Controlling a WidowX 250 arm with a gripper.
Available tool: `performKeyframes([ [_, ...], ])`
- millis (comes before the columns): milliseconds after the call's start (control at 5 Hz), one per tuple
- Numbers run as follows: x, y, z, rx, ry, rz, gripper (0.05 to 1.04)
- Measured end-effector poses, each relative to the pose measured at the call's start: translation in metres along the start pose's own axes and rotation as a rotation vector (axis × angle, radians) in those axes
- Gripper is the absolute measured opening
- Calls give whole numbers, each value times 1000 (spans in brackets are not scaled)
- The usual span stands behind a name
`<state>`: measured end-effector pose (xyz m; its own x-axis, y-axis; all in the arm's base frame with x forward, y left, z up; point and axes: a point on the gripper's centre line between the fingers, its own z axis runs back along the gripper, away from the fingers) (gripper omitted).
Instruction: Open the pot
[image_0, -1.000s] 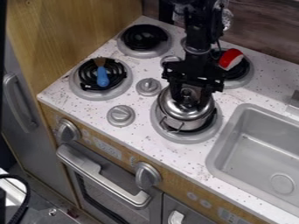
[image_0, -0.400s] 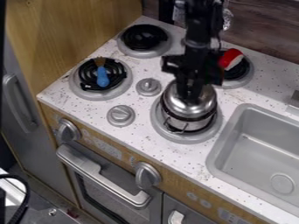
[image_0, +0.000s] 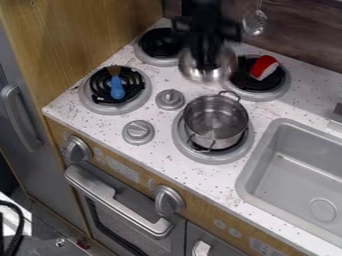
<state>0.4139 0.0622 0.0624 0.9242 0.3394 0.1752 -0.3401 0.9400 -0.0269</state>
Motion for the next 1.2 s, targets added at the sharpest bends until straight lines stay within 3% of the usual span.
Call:
performKeyframes([
  [600, 69, 82, -72, 129, 95, 139, 265],
  [800, 70, 101, -91, 159, 146, 172, 265],
  [1200, 55, 100, -98, 154, 186, 155, 320],
])
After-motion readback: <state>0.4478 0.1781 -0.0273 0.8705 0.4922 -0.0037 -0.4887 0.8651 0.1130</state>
